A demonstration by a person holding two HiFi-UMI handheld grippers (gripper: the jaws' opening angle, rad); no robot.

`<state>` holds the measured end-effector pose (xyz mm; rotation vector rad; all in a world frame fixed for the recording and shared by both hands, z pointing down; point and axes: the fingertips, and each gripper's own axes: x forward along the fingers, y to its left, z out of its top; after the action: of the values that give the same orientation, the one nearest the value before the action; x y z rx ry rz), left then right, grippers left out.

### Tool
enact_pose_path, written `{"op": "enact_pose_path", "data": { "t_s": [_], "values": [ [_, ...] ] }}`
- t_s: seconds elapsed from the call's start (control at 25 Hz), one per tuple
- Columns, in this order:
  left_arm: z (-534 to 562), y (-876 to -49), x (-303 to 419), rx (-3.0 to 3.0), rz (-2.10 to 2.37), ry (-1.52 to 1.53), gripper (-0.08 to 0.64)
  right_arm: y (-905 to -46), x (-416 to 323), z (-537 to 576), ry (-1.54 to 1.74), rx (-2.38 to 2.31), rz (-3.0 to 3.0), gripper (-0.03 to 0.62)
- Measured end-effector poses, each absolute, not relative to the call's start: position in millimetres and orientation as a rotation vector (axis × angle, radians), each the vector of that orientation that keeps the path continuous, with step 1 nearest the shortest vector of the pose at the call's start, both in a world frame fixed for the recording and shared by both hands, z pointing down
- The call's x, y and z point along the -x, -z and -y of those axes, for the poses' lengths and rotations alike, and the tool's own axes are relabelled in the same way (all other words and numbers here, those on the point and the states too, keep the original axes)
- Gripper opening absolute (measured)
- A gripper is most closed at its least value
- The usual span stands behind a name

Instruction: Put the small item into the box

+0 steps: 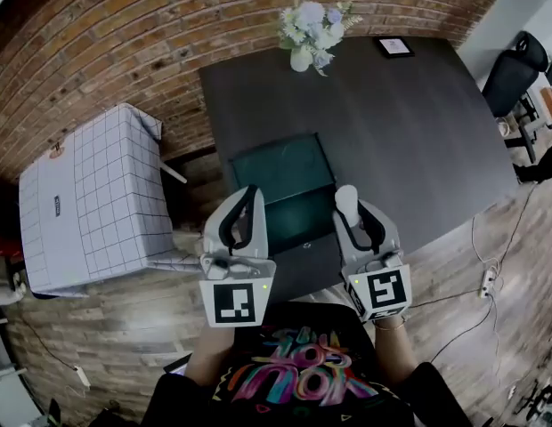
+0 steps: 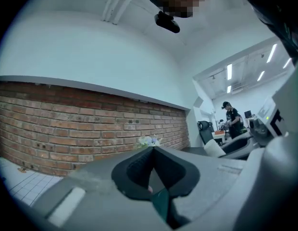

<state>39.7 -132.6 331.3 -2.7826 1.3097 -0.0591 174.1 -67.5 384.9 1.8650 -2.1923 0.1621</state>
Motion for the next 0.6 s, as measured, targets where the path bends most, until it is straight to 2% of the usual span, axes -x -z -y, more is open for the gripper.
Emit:
{"op": "enact_pose_path", "data": {
  "t_s": [0.32,0.6],
  "values": [
    [152,-335,-41,2.653,-1.572,0.122,0.002,-387,-176,119,-0.155,-1.601,2.393,0.135],
    [151,-335,-36,2.586,-1.623,0.18,0.002,-390,-165,133,-0.14,-1.496,2.46,0.137]
  ]
}}
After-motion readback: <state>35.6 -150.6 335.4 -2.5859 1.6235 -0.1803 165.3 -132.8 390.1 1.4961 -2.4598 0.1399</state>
